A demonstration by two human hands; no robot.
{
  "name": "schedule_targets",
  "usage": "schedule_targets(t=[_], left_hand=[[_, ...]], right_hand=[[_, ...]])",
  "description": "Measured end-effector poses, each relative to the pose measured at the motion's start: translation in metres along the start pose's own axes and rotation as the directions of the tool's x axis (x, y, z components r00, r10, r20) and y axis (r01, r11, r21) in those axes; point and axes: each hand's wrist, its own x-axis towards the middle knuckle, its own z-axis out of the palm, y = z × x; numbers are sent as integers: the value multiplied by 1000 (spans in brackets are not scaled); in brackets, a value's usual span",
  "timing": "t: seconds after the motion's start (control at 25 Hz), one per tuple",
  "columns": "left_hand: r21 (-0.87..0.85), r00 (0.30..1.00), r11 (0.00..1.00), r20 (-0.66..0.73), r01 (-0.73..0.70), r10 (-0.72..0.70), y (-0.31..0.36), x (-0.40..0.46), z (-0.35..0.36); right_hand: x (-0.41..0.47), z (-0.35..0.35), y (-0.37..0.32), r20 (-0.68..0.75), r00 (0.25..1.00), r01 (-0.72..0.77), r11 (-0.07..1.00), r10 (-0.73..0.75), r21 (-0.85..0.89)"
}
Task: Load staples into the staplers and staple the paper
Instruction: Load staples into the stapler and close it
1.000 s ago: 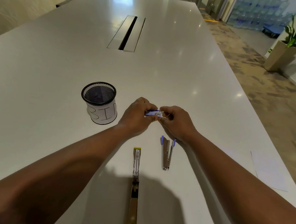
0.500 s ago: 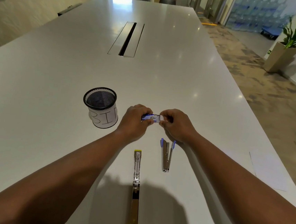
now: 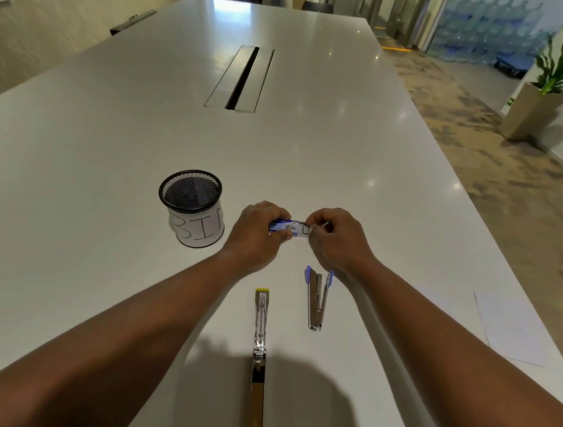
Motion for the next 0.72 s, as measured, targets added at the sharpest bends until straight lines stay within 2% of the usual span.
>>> schedule_targets(t=[0.24, 0.48, 0.72], left_hand=[[4, 1000, 1000, -1, 5, -5, 1, -1, 0], [12, 1000, 1000, -10, -6, 6, 0, 0, 1], [12, 1000, 1000, -20, -7, 8, 0, 0, 2]], right_hand=[[3, -3, 5, 51, 998, -21, 1000, 21, 9], [16, -15, 3, 154, 988, 43, 988, -20, -149], [19, -19, -6, 185, 981, 100, 974, -61, -205]])
